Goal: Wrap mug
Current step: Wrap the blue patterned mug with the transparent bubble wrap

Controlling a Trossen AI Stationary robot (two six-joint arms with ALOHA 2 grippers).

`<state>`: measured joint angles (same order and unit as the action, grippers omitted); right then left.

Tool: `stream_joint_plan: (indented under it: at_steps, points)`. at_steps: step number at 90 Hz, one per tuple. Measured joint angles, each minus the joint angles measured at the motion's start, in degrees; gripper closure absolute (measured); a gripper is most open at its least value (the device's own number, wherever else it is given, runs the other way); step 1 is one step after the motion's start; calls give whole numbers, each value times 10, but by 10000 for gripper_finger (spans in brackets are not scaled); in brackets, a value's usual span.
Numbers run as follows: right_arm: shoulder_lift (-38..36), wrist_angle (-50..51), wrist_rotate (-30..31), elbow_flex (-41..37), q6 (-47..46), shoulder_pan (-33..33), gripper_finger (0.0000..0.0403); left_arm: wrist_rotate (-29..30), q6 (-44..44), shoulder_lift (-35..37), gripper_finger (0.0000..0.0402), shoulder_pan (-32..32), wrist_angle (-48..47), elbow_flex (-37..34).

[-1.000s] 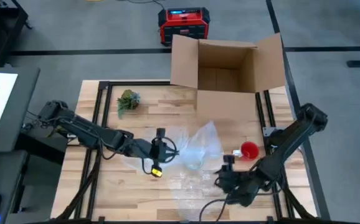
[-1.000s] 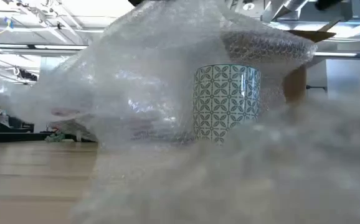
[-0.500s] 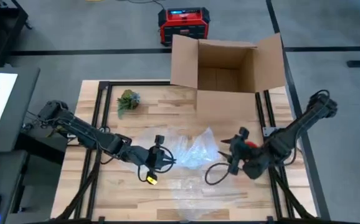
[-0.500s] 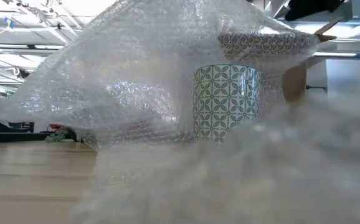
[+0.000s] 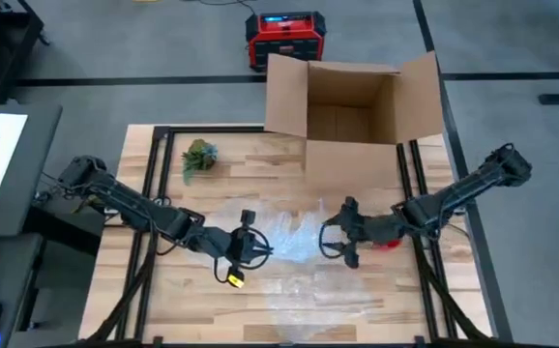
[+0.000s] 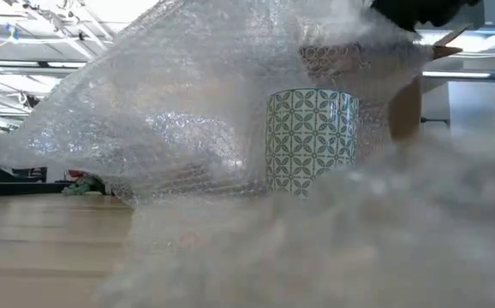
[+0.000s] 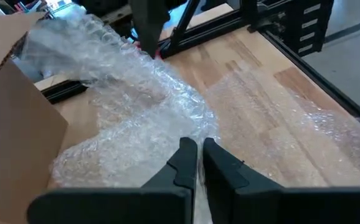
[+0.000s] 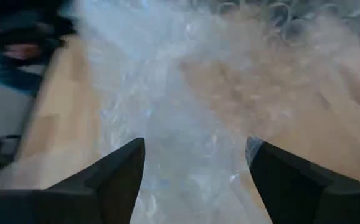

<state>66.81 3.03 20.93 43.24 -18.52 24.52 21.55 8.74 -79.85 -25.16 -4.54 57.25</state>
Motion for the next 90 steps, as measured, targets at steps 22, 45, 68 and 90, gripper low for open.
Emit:
stream_joint_plan:
  at_steps: [22,45,68,90]
  points:
    - [0,-67,-15,0,53,8,299,52,-9,0,378,8,-4,0]
    - [0,-62,-15,0,55,58,394,86,-9,1,296,31,-15,0]
    - [0,-5,-16,0,55,141,402,133,-7,17,265,48,-104,0]
    - [0,23,-16,0,19,197,403,212,-54,74,265,49,-179,0]
